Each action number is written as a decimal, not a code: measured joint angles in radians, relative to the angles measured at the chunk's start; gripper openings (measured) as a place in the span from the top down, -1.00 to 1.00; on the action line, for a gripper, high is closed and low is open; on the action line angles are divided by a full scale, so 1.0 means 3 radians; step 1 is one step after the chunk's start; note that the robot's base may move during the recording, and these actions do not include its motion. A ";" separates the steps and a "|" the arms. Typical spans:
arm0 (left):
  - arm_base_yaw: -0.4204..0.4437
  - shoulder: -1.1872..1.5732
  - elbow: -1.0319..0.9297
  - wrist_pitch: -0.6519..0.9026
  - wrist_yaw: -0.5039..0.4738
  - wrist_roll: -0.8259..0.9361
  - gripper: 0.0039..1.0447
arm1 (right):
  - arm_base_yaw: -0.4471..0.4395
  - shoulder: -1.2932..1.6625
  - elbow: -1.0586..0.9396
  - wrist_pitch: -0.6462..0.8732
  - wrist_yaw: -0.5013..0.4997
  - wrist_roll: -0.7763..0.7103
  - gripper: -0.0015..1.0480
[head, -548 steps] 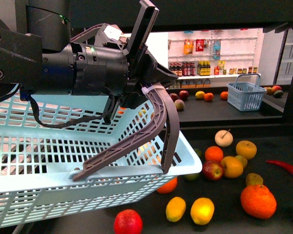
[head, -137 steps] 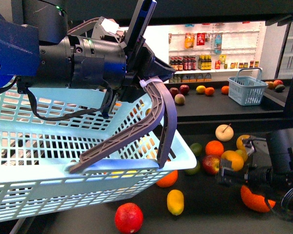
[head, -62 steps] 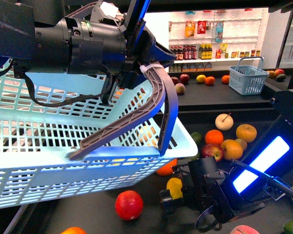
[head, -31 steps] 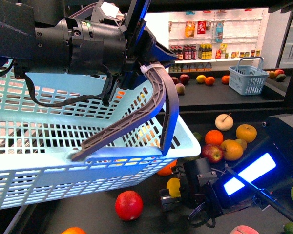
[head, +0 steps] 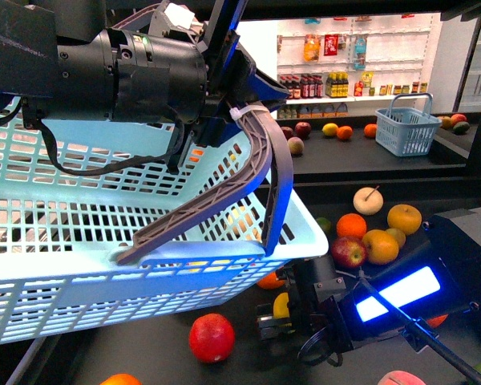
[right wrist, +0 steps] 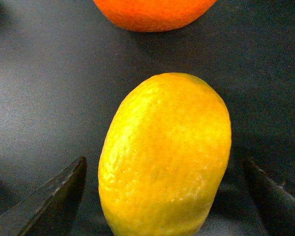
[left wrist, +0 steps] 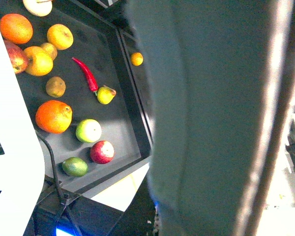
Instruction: Pick lemon from shelf
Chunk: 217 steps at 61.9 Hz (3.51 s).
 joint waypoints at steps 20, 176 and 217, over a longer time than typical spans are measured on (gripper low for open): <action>0.0001 0.0000 0.0000 0.0000 -0.0003 0.0000 0.89 | 0.0001 0.0000 0.0001 0.0088 0.0001 0.0000 0.07; 0.0001 0.0000 0.0000 -0.0001 -0.0027 -0.0006 0.89 | -0.0051 -0.3741 -0.4243 0.2047 -0.1466 0.2496 -0.85; 0.0001 0.0000 0.0000 -0.0001 -0.0006 -0.0010 0.89 | -0.0729 -0.7605 -0.5777 -0.0272 -0.0645 -0.0001 -0.86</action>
